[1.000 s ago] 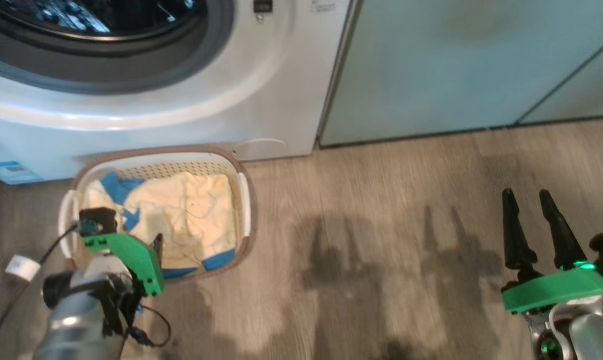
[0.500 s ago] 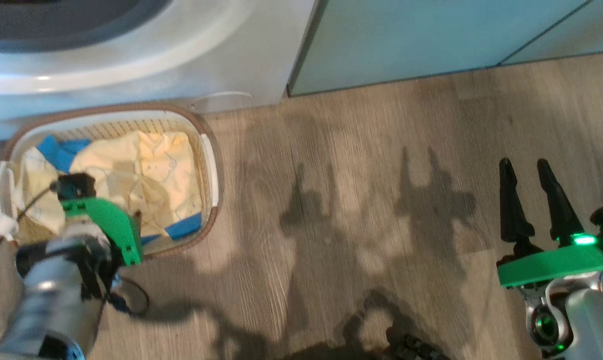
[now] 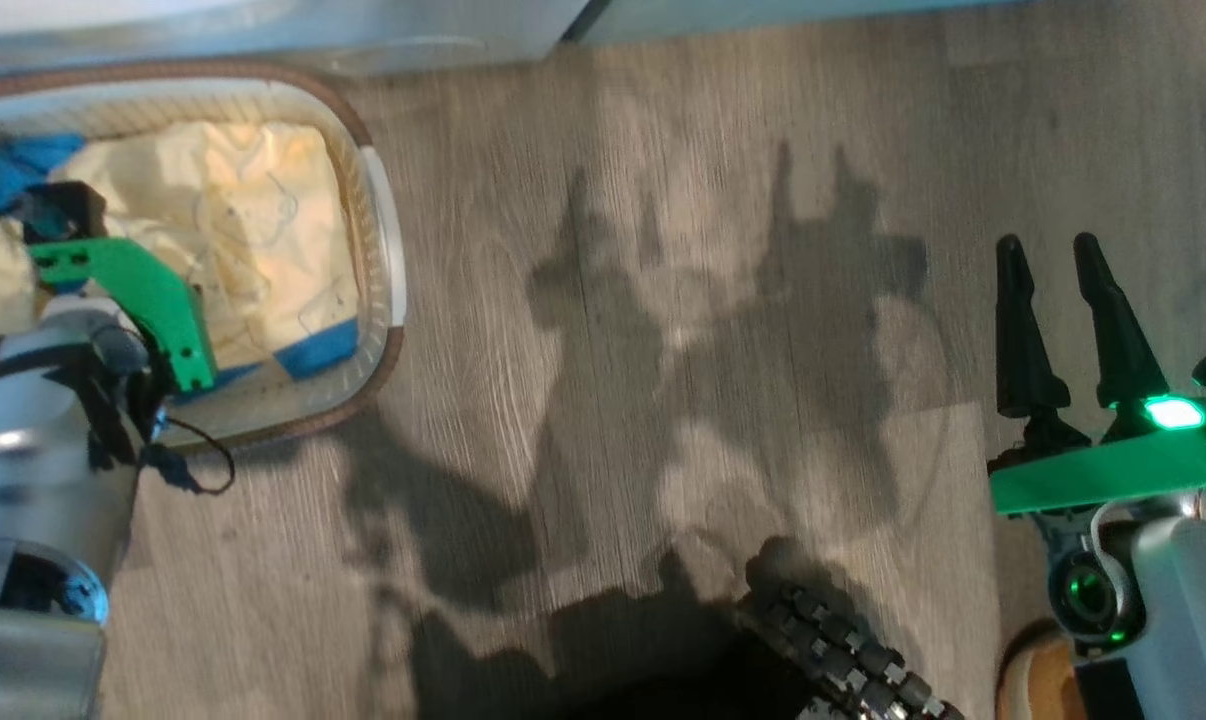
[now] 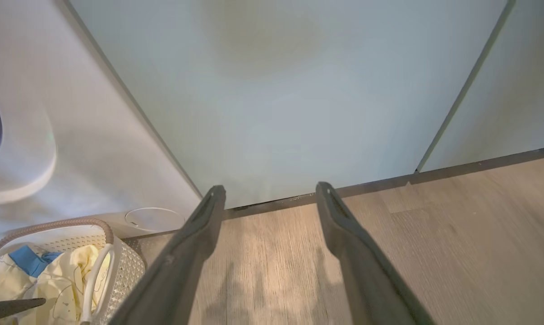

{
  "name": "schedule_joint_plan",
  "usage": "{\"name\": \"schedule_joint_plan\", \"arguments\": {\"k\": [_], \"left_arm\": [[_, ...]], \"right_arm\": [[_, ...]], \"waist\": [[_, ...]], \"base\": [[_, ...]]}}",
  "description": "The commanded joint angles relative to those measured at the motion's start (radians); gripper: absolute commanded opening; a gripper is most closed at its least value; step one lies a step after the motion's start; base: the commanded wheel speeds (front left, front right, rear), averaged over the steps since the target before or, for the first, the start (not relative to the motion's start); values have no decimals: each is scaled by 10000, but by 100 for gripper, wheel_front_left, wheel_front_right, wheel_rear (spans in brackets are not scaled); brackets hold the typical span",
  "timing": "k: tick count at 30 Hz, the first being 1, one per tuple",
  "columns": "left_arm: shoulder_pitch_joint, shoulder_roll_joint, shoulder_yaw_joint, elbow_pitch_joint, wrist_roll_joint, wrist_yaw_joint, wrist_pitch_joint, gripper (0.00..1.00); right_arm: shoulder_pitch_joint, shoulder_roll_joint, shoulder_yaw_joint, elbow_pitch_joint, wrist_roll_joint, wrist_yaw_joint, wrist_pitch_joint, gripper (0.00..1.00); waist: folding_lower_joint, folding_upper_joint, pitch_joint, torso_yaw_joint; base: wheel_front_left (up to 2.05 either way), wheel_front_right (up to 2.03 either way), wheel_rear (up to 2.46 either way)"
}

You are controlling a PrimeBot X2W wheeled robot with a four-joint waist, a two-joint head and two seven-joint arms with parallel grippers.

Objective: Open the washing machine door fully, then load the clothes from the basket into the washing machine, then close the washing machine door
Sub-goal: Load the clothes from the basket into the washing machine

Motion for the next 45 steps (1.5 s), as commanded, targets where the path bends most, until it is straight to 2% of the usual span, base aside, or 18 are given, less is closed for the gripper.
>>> {"name": "schedule_joint_plan", "arguments": {"k": [1, 11, 24, 25, 27, 28, 39, 45], "left_arm": [[-76, 466, 112, -82, 97, 83, 12, 100], [-867, 651, -91, -50, 204, 565, 164, 100], [-1308, 595, -453, -30, 350, 964, 450, 100], [-1333, 595, -483, -29, 357, 969, 511, 82], [-1375, 595, -530, -28, 360, 963, 584, 14], [-1391, 589, -553, -27, 361, 958, 594, 0], [-1168, 552, -581, -25, 152, 745, -38, 0], [-599, 157, -587, -24, -51, 364, -742, 0]], "right_arm": [[47, -102, 71, -297, 23, 2, -94, 100], [-246, -98, 96, -507, 9, 2, -94, 100], [-194, -145, -58, -703, -37, 2, -94, 100], [-190, -144, -67, -712, -40, 2, -94, 100], [-191, -140, -83, -721, -38, 2, -94, 100], [-193, -136, -87, -719, -36, 2, -94, 100], [-406, -33, 90, -516, 61, 2, -94, 100], [-444, -95, 234, -349, 28, 2, -94, 100]], "waist": [[-2, 0, 376, 18], [-2, 0, 1290, 215], [-2, 0, 1690, 387], [-2, 0, 1715, 395], [-2, 0, 1762, 410], [-2, 0, 1781, 416], [-2, 0, 1475, 308], [-2, 0, 590, 591]], "base": [[0, 0, 0], [0, 0, 0], [0, 0, 0], [0, 0, 0], [0, 0, 0], [0, 0, 0], [0, 0, 0], [0, 0, 0]]}}
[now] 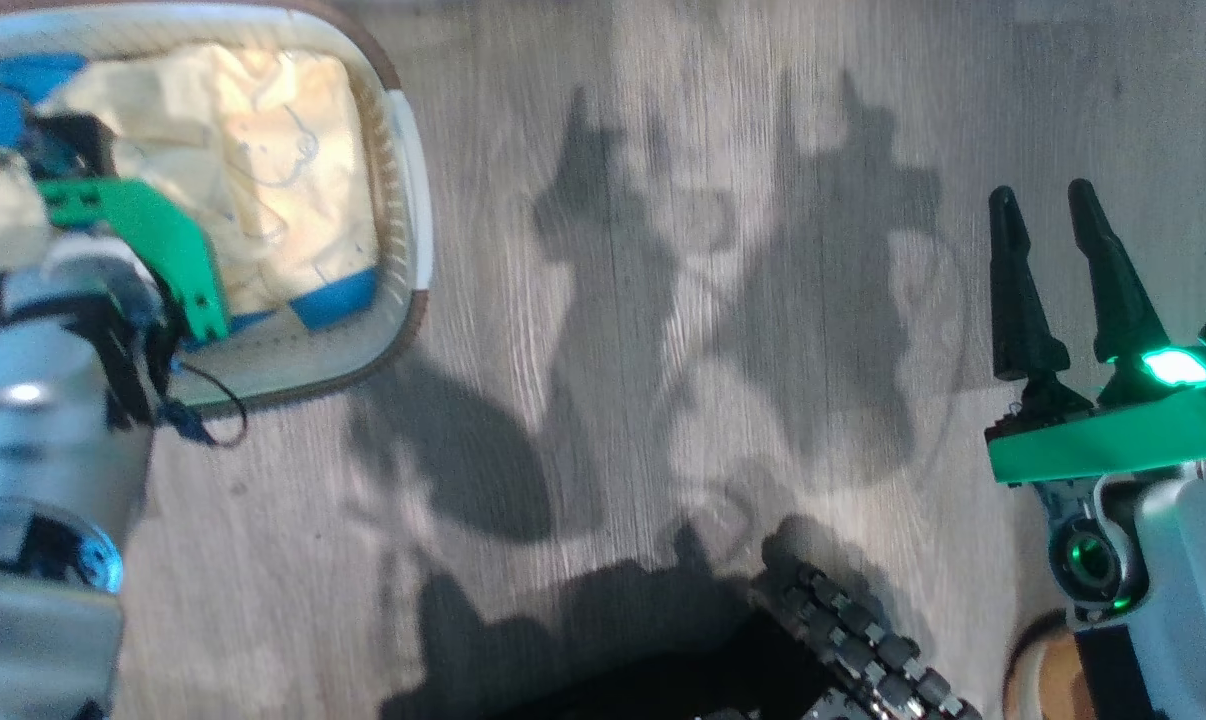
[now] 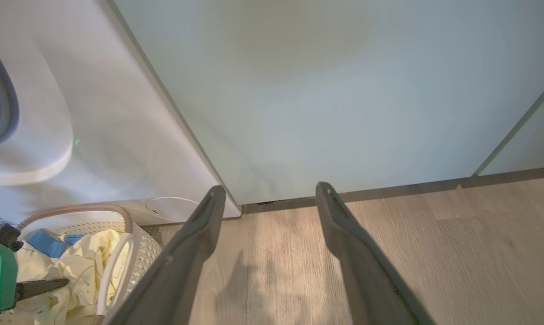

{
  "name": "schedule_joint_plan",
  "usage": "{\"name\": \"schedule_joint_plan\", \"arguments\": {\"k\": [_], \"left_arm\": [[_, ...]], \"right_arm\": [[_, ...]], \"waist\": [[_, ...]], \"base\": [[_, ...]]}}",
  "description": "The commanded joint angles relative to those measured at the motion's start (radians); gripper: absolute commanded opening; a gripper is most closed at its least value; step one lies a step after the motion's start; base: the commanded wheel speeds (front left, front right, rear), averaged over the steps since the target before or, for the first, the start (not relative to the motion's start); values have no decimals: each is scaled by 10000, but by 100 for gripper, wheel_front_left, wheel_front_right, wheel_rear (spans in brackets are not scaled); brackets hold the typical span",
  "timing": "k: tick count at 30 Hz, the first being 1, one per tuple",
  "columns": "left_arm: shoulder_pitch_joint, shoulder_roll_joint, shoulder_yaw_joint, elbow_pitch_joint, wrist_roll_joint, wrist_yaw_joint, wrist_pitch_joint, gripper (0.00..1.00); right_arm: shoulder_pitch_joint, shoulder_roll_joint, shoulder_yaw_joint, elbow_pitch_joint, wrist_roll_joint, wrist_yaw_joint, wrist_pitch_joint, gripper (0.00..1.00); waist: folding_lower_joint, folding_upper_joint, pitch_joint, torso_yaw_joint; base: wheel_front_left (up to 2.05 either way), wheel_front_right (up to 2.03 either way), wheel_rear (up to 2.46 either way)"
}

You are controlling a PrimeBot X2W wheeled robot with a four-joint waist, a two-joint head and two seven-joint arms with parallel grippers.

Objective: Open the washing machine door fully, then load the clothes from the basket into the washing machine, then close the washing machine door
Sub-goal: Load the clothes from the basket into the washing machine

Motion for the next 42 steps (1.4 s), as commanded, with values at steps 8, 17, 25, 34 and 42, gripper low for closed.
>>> {"name": "schedule_joint_plan", "arguments": {"k": [8, 17, 25, 34, 42], "left_arm": [[1569, -182, 118, -106, -424, -625, -917, 0], [3011, -880, 252, -106, -1026, -939, -2078, 0], [3650, -1239, 412, -293, -1637, -1012, -2913, 0], [4494, -1029, -39, -1727, -2192, -1018, -3408, 0], [5265, -584, 323, -3932, -2033, -1018, -3475, 0]], "right_arm": [[501, -309, 118, -24, 3, 2, -67, 100], [1353, -724, -110, 196, -30, 2, -67, 100], [2057, -989, -255, 291, -68, 2, -67, 100], [2530, -977, -266, 380, -53, 2, -67, 100], [2884, -1071, -412, 416, -37, 2, -67, 100]], "waist": [[0, 0, -1929, 529], [0, 0, -3899, 1086], [0, 0, -5178, 1597], [0, 0, -6138, 2043], [0, 0, -6686, 2356]], "base": [[0, 0, 0], [0, 0, 0], [0, 0, 0], [0, 0, 0], [0, 0, 0]]}}
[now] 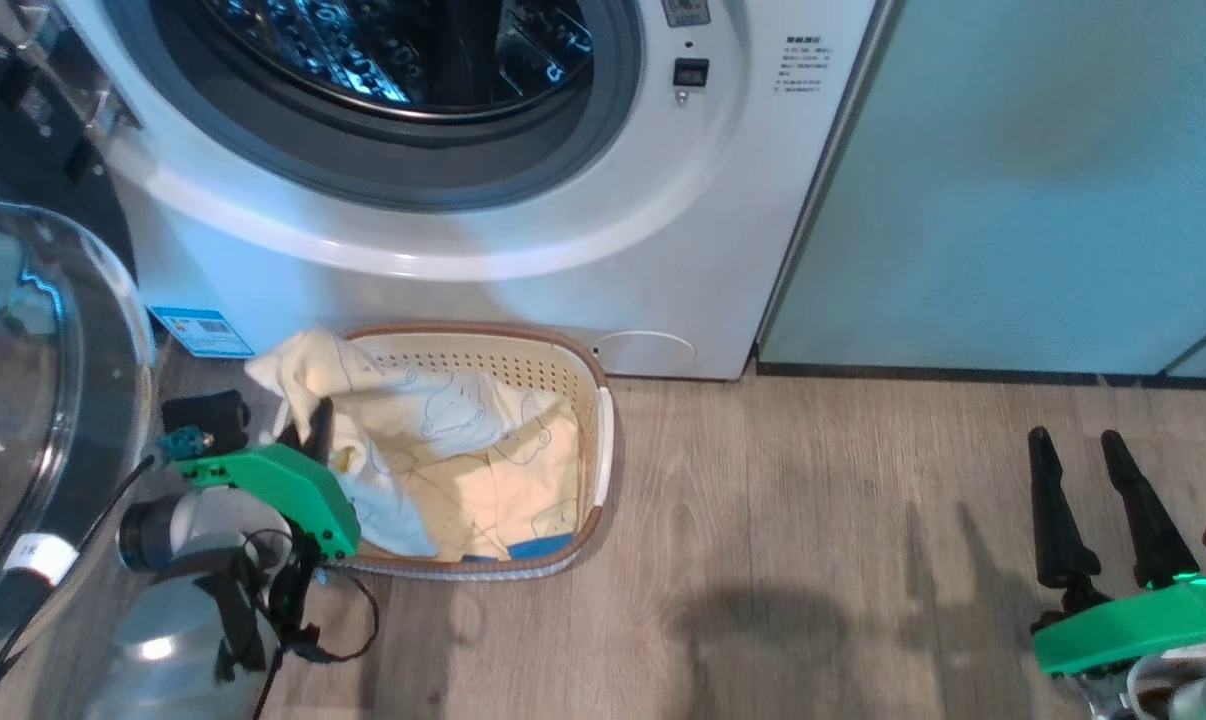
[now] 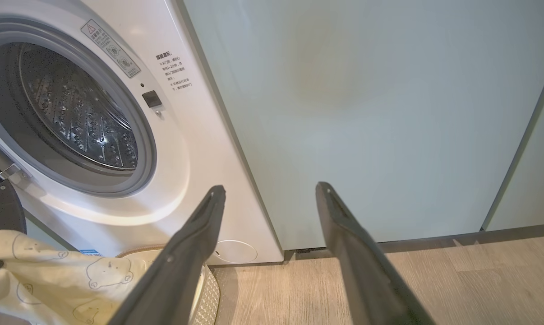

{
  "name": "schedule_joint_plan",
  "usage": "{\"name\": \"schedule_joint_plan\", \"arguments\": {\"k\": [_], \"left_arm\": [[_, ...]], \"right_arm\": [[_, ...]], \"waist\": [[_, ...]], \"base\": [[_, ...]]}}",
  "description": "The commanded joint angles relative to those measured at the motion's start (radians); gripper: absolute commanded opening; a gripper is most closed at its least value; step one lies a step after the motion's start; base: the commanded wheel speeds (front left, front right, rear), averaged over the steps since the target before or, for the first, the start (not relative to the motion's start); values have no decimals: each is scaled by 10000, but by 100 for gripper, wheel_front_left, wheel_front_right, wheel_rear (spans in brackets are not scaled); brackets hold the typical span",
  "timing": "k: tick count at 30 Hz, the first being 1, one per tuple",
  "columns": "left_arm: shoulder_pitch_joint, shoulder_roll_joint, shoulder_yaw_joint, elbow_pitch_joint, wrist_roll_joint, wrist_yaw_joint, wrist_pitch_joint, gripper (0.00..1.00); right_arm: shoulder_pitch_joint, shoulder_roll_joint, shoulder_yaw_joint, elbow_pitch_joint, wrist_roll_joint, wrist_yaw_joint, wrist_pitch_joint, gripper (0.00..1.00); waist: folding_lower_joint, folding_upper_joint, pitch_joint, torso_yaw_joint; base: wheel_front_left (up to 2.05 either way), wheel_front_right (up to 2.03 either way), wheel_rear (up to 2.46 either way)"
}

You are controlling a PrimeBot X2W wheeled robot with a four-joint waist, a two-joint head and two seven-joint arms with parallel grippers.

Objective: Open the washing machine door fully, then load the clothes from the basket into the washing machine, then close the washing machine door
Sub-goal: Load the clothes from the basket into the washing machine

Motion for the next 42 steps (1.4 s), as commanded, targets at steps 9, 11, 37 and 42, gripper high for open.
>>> {"name": "schedule_joint_plan", "arguments": {"k": [9, 11, 37, 42], "left_arm": [[1229, 314, 1447, -2759, 747, 59, -136, 0], [1474, 222, 1715, -3301, 809, 56, -136, 0], [2589, -61, 2352, -5654, 1281, -7, -137, 0], [2546, 113, 1990, -5770, 1139, -10, -137, 0]], "right_arm": [[216, -319, -14, -298, 7, 4, -67, 100], [258, -321, -17, -314, 0, 4, -67, 100], [391, -186, -148, -333, -48, 4, -67, 100], [396, -145, -89, -333, -41, 4, -67, 100]], "waist": [[2, -1, -629, 278], [2, -1, -687, 292], [2, -1, -805, 251], [2, -1, -786, 191]], "base": [[0, 0, 0], [0, 0, 0], [0, 0, 0], [0, 0, 0]]}}
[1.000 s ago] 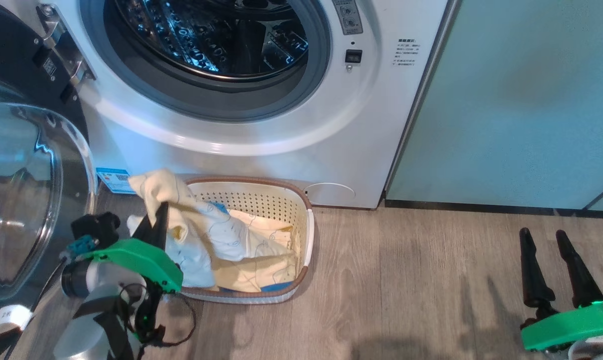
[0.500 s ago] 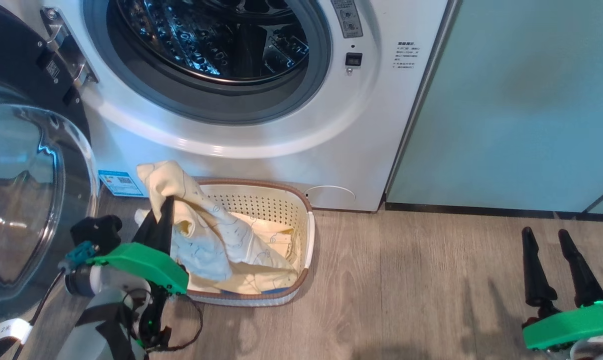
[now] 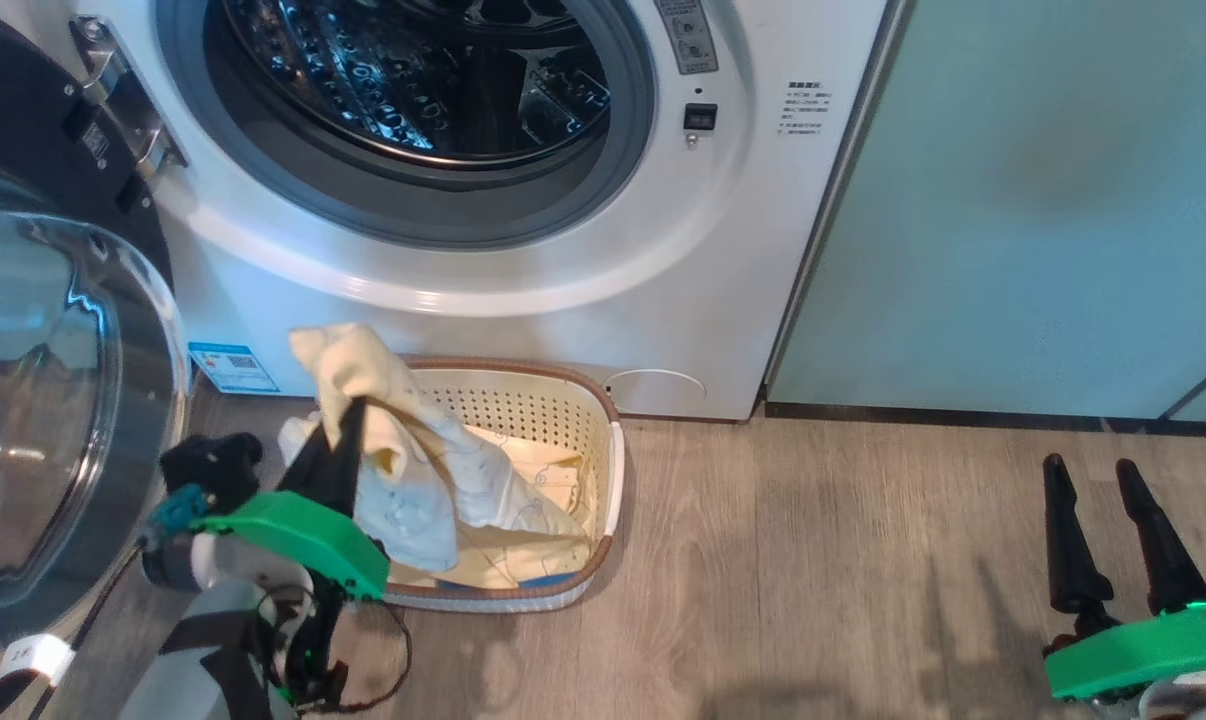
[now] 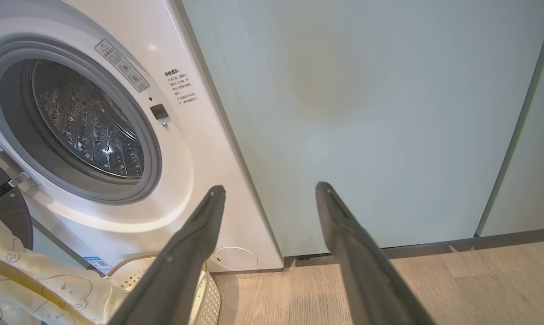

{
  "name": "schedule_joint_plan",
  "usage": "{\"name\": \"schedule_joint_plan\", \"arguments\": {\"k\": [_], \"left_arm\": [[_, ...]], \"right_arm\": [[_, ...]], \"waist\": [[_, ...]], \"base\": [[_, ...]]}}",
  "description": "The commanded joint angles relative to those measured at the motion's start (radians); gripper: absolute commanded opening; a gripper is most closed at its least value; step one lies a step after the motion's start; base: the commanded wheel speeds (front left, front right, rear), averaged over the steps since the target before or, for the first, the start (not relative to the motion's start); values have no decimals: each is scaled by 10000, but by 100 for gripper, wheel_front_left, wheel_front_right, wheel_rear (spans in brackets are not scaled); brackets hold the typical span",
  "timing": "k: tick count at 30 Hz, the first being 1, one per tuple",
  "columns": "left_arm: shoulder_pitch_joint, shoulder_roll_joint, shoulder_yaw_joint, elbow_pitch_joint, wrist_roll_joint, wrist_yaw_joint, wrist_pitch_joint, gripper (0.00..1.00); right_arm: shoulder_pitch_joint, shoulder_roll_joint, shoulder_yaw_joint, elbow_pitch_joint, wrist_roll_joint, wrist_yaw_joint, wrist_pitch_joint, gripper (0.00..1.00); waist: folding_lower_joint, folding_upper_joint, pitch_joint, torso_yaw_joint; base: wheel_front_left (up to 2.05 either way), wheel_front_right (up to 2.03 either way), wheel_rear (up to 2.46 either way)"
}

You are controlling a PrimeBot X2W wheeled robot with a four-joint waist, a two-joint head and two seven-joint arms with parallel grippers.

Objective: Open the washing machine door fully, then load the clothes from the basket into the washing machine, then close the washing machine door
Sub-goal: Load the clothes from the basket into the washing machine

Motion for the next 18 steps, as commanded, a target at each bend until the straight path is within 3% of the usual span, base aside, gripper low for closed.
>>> {"name": "schedule_joint_plan", "arguments": {"k": [1, 9, 18], "left_arm": [[-377, 433, 66, -371, -148, -12, -117, 0], [-1465, 1489, -1212, -422, -1200, -14, 639, 0], [-3882, 2665, -1726, -185, -1992, -14, 1443, 0]], "right_arm": [[-86, -90, 169, -314, -34, 4, -67, 100], [-395, -160, 277, -404, 17, 4, -67, 100], [-1046, 25, 374, -546, 50, 4, -67, 100]], "waist": [[1, 0, 23, -32], [1, 0, 668, -251], [1, 0, 2054, -848]], "base": [[0, 0, 0], [0, 0, 0], [0, 0, 0]]}}
